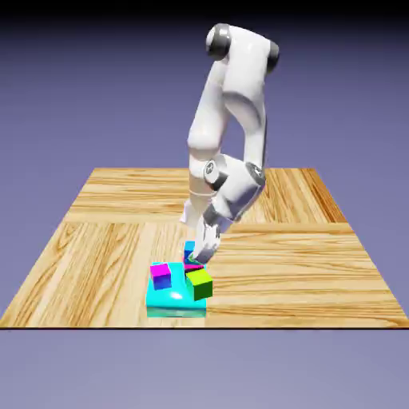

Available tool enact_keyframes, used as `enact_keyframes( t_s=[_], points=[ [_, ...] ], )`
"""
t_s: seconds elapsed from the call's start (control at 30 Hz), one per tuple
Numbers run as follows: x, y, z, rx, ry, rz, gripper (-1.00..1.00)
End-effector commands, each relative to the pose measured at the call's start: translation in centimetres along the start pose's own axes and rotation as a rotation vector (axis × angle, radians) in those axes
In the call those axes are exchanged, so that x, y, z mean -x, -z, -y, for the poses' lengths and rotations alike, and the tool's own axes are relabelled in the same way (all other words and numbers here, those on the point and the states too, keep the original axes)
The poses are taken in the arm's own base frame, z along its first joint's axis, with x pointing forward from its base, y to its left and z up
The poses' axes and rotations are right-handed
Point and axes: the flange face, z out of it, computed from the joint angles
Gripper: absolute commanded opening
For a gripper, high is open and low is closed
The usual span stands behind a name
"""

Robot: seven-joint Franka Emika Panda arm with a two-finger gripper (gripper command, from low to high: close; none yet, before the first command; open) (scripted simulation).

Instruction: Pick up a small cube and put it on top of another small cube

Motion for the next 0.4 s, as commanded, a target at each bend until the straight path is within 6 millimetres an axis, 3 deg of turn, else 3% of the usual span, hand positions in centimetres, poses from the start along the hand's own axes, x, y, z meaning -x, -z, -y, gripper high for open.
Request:
enact_keyframes(
  t_s=[0.0, 0.37],
  points=[
    [0.0, 0.6, 0.1, -0.003, -0.001, 0.001, 1.00],
    [-0.6, 5.7, 0.8, -0.007, -0.004, 0.005, 1.00]
  ],
)
